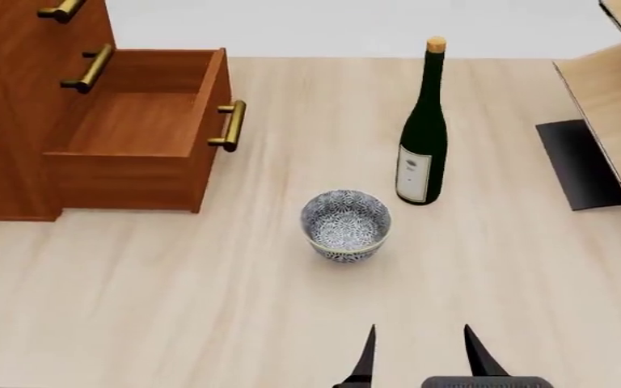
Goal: Close the bottom drawer of the cabinet and open the top drawer.
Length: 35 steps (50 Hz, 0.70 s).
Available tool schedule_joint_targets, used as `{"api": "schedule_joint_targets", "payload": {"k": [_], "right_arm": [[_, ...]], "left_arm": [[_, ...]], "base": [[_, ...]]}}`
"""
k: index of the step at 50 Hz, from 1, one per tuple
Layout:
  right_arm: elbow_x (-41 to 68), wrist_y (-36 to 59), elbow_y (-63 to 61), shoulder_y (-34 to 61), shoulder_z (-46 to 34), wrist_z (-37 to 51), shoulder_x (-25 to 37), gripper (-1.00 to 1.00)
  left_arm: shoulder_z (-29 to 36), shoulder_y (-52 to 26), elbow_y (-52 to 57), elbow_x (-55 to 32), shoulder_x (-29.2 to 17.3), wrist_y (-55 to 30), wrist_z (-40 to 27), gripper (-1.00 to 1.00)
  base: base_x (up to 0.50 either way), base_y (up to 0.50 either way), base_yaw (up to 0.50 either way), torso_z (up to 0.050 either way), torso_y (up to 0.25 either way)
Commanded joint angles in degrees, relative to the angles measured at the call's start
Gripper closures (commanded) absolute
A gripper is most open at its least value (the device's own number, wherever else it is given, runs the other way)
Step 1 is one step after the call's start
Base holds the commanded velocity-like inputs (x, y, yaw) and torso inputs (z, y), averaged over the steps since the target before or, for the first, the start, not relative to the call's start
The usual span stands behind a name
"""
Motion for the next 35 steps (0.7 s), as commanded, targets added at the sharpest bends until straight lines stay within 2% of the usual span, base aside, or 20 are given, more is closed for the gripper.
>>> {"api": "schedule_joint_targets", "payload": {"k": [1, 35], "right_arm": [[0.3, 0.1, -0.3, -0.1, -0.4, 0.3, 0.3, -1.0], [1.1, -0.4, 0.5, 0.5, -1.5, 0.7, 0.8, -1.0]], "left_arm": [[0.2, 0.0, 0.3, -0.4, -0.2, -0.3, -0.5, -1.0], [1.2, -0.3, -0.9, -0.4, -1.1, 0.8, -1.2, -1.0]], "base": [[0.0, 0.41, 0.0, 0.0, 0.0], [0.0, 0.41, 0.0, 0.0, 0.0]]}}
